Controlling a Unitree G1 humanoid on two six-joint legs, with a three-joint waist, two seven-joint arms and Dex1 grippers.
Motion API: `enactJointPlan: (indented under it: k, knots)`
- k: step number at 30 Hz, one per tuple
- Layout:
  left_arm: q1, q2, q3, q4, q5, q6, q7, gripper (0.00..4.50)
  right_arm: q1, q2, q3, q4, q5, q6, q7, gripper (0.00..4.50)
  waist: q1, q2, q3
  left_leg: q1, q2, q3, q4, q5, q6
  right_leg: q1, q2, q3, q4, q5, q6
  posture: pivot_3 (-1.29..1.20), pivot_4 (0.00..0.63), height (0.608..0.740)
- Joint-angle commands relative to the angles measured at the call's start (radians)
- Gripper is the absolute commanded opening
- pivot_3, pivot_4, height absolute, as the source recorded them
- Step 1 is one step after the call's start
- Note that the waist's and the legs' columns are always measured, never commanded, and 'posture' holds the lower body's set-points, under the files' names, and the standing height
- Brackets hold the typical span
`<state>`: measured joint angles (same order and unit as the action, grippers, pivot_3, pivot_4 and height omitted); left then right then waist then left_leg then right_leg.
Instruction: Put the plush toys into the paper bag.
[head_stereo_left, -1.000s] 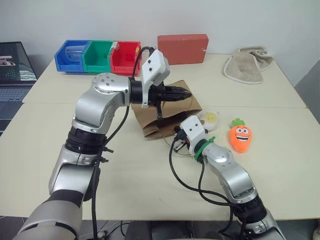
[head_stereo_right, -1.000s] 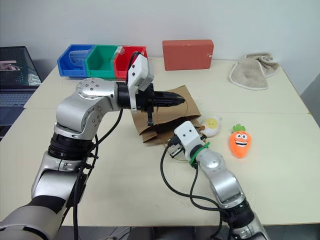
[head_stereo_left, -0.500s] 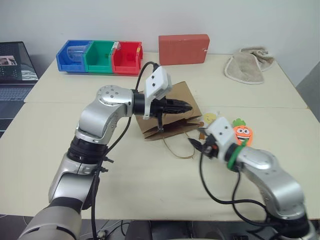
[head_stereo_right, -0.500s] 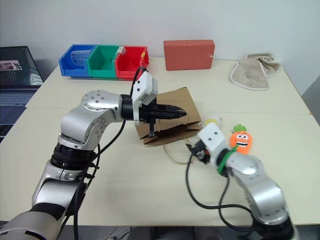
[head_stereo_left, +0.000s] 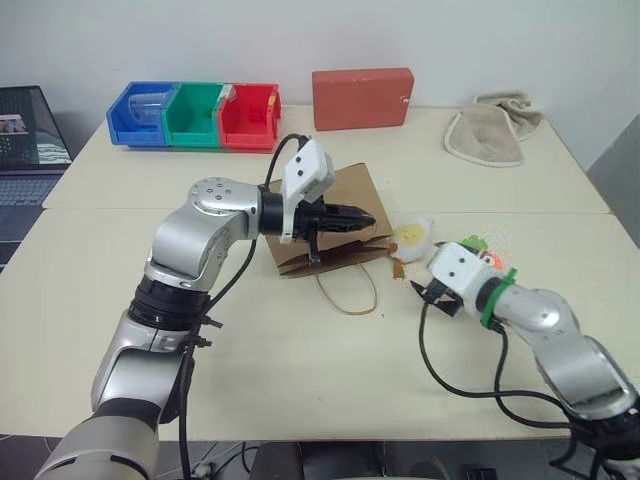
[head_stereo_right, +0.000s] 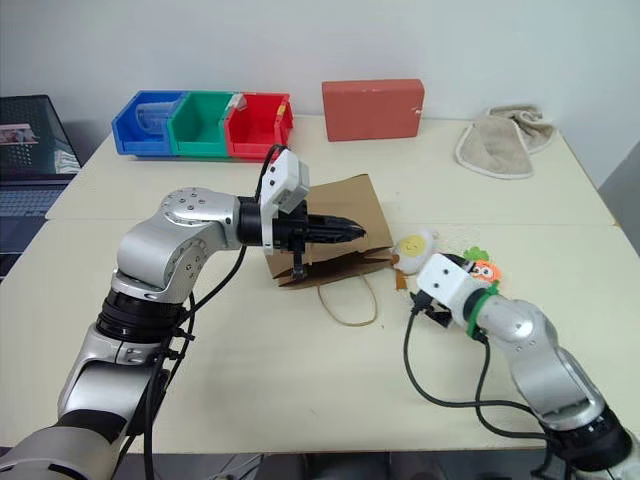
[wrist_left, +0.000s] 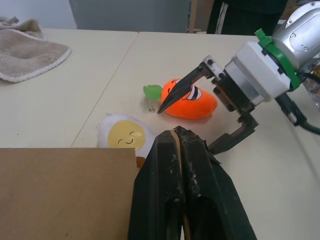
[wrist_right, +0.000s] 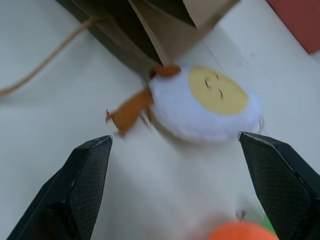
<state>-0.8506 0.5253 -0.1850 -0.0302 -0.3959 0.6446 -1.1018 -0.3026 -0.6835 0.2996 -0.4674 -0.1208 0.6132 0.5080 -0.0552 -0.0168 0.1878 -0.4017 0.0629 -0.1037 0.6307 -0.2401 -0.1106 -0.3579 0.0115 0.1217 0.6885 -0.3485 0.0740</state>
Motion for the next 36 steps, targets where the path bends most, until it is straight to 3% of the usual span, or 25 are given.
enactJointPlan:
  k: [1,2,5,15,20,23,27,30,33,36]
  knots:
    - [-0.020,0.001,0.022,-0.029,-0.016,-0.003,0.002,0.00,-0.062,0.028,0.035,0.074,-0.070,-0.069,-0.019,4.21,0.000,0.000,0.000,0.000,0.000,0.000,0.000,0.000,0.000,0.000,0.000,0.000,0.000,0.000,0.000,0.00,0.150,0.740]
    - [-0.021,-0.001,0.023,-0.029,-0.018,0.000,0.003,0.00,-0.079,0.041,0.045,0.105,-0.082,-0.078,-0.021,4.21,0.001,0.000,0.000,0.000,0.000,0.000,0.000,0.000,0.000,0.000,0.000,0.000,0.000,0.000,0.000,0.00,0.150,0.740]
    - [-0.021,0.000,0.024,-0.031,-0.020,0.000,0.002,0.00,-0.112,0.068,0.065,0.184,-0.122,-0.094,-0.025,3.62,0.004,0.000,0.000,0.000,0.000,0.000,0.000,0.000,0.000,0.000,0.000,-0.001,0.000,0.000,0.000,0.00,0.150,0.740]
    - [-0.027,-0.001,0.037,-0.027,-0.041,0.026,0.023,0.00,-0.080,0.075,0.027,0.197,-0.178,-0.115,-0.026,0.03,0.007,0.000,0.000,0.000,0.000,0.000,0.000,0.001,-0.002,0.000,0.000,-0.001,0.001,0.000,0.000,0.00,0.150,0.740]
    - [-0.041,-0.010,0.053,-0.020,-0.065,0.066,0.041,0.00,-0.035,0.047,-0.058,0.139,-0.150,-0.118,-0.002,0.03,0.010,0.000,0.000,0.000,0.000,0.000,0.000,0.001,-0.002,0.000,0.000,-0.001,0.001,0.000,0.000,0.00,0.150,0.740]
    - [-0.050,-0.024,0.050,-0.016,-0.072,0.082,0.054,0.00,0.030,-0.030,-0.191,-0.031,-0.040,-0.082,0.125,0.03,0.024,0.001,0.001,-0.001,-0.001,-0.001,0.000,0.001,-0.002,0.000,-0.001,-0.001,0.000,0.000,0.000,0.00,0.150,0.740]
    - [-0.071,-0.049,0.055,0.002,-0.087,0.101,0.066,0.00,0.096,-0.139,-0.278,-0.255,0.173,-0.020,0.342,0.03,0.024,0.002,0.001,-0.001,0.000,-0.001,0.000,0.001,-0.001,0.001,0.000,-0.002,0.000,0.000,0.000,0.00,0.150,0.740]
    - [-0.079,-0.060,0.051,0.005,-0.093,0.104,0.062,0.00,0.097,-0.161,-0.315,-0.361,0.308,0.056,0.403,0.03,0.020,0.002,0.001,0.000,0.000,-0.002,0.000,0.000,0.000,0.003,0.000,-0.003,-0.001,0.000,0.000,0.00,0.150,0.740]
    - [-0.093,-0.084,0.067,0.003,-0.136,0.158,0.066,0.00,0.021,-0.107,-0.209,-0.389,0.331,0.125,0.354,0.03,0.015,0.002,0.001,0.002,0.000,-0.001,0.001,0.000,0.000,0.005,0.000,-0.001,-0.001,0.000,0.000,0.00,0.150,0.740]
    - [-0.105,-0.080,0.072,0.004,-0.158,0.187,0.054,0.00,-0.066,-0.023,-0.085,-0.314,0.260,0.127,0.271,0.03,0.012,0.002,0.001,0.002,0.000,-0.002,0.002,0.001,0.001,0.004,0.000,-0.002,0.001,0.000,0.000,0.00,0.150,0.740]
